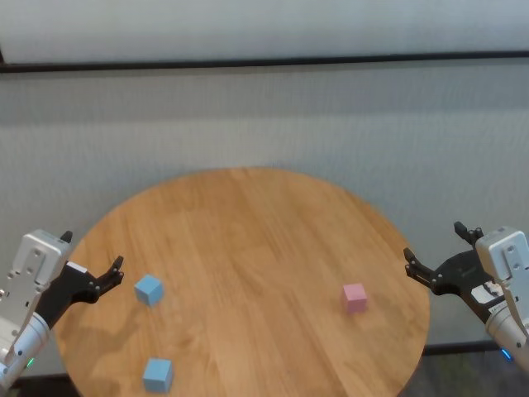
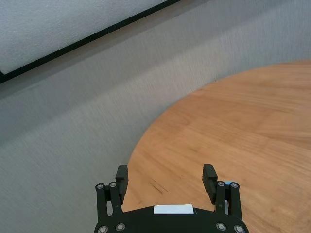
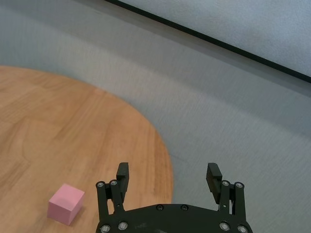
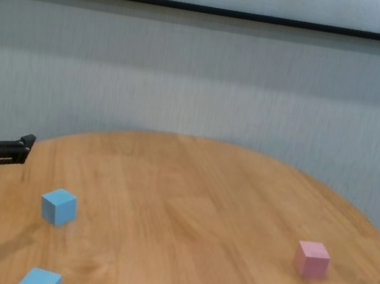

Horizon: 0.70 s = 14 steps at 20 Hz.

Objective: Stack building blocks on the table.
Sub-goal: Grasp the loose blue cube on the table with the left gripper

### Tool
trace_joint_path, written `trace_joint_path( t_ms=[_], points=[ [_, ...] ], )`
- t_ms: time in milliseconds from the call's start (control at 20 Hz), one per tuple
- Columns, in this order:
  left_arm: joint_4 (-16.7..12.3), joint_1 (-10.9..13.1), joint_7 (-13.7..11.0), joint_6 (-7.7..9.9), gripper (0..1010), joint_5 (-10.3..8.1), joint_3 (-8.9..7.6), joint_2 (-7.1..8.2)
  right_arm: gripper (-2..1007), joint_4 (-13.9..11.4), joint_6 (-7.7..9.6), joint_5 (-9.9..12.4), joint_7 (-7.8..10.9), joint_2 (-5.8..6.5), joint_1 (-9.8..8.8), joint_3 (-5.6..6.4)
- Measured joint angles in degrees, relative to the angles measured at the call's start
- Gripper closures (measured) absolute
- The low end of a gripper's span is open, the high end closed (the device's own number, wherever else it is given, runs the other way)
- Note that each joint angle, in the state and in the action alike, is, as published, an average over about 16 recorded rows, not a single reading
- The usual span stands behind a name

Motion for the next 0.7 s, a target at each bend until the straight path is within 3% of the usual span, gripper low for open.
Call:
trace_joint_path(
  t_ms=[700],
  points=[
    [0.0,0.0,0.0,0.0,7,0.0,0.0,0.0,0,0.0,0.0,0.0,0.0,0.0,0.0,0.0]
  ],
)
